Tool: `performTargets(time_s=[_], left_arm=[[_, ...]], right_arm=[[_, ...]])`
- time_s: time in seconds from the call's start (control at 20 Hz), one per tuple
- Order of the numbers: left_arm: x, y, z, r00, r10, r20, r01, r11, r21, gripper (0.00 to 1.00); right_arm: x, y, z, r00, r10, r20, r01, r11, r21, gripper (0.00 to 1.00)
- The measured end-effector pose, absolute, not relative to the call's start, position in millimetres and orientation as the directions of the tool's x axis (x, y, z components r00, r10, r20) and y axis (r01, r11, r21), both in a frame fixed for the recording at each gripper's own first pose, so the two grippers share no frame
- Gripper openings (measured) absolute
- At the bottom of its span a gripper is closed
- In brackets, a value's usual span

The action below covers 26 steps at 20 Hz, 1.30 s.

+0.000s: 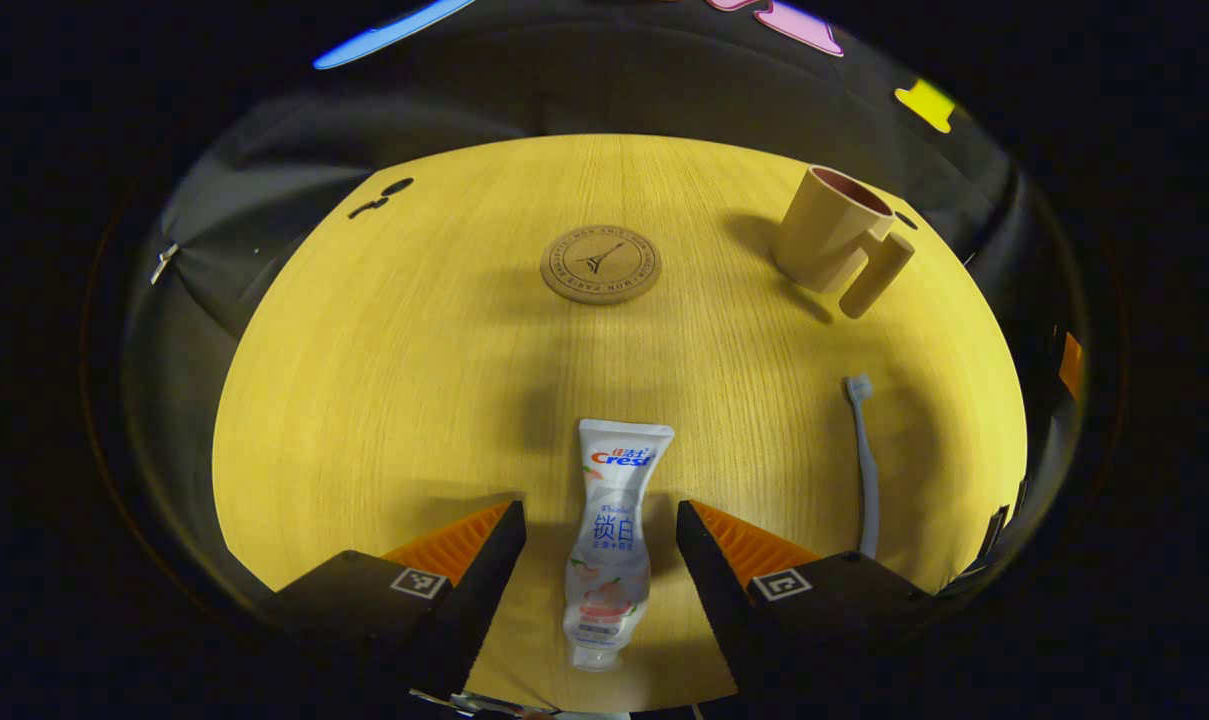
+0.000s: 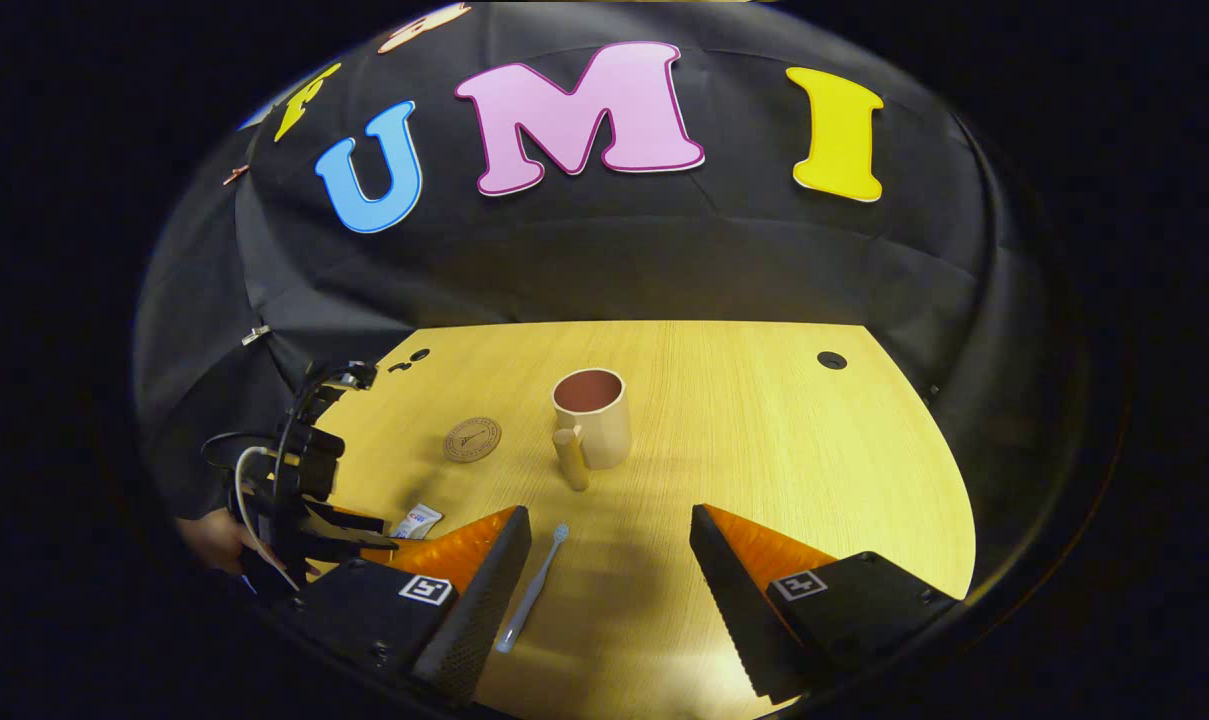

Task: Put the toothbrush and toothpaste on the desktop into the cup, then pick up the cup and place it on the coaster on the desktop.

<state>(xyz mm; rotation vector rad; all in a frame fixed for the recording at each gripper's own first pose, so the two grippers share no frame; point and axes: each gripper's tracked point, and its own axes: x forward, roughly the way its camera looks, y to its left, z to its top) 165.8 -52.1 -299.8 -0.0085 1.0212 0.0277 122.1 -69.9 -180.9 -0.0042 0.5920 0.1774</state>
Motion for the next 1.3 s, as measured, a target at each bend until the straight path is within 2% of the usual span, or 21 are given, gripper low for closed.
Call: performTargets(time_s=[0.35,0.45,0.5,0.6,0.7,0.75,0.8,0.95,1.0,1.1,1.3], left_arm=[[166.9,-47.7,-304.4,0.439,0.014,-0.899,-0.014,1.0,0.009,0.77],[168.2,-44.3,-303.7,0.428,0.016,-0.904,-0.026,1.0,0.005,0.5],[168.7,-43.4,-304.1,0.421,0.014,-0.907,-0.034,0.999,-0.001,0.52],[168.4,-43.5,-304.2,0.424,0.011,-0.905,-0.023,1.0,0.002,0.42],[168.9,-43.7,-303.9,0.439,0.007,-0.898,-0.007,1.0,0.004,0.37],[169.3,-42.8,-304.1,0.449,0.003,-0.894,-0.005,1.0,0.001,0.4],[169.5,-42.7,-303.8,0.458,0.0,-0.889,-0.009,1.0,-0.005,0.33],[169.6,-42.3,-303.5,0.485,-0.015,-0.874,-0.023,0.999,-0.03,0.3],[169.7,-42.7,-303.5,0.493,-0.022,-0.87,-0.024,0.999,-0.038,0.29],[168.9,-42.4,-303.0,0.509,-0.035,-0.86,-0.013,0.999,-0.048,0.28],[166.2,-41.8,-302.4,0.536,-0.054,-0.843,-0.008,0.998,-0.07,0.28]], right_arm=[[114.0,-62.7,-194.7,0.78,0.185,-0.597,-0.167,0.982,0.087,0.99],[109.7,-57.2,-204.0,0.761,0.188,-0.621,-0.17,0.981,0.089,0.99],[105.8,-52.3,-211.5,0.741,0.19,-0.644,-0.171,0.981,0.092,0.99],[99.4,-39.9,-222.9,0.709,0.205,-0.674,-0.179,0.978,0.109,0.99],[91.7,-27.4,-236.2,0.676,0.21,-0.707,-0.195,0.975,0.103,0.99],[88.7,-22.8,-242.5,0.66,0.212,-0.721,-0.202,0.974,0.101,0.99],[87.6,-19.2,-251.0,0.649,0.207,-0.732,-0.201,0.975,0.097,0.99],[79.1,-9.4,-279.3,0.588,0.186,-0.787,-0.18,0.979,0.097,0.97],[75.3,-8.1,-287.0,0.566,0.177,-0.805,-0.169,0.981,0.097,1.0],[73.3,-6.9,-300.9,0.537,0.151,-0.83,-0.147,0.986,0.085,0.97],[73.8,-7.9,-326.3,0.492,0.087,-0.866,-0.107,0.994,0.039,0.97]])
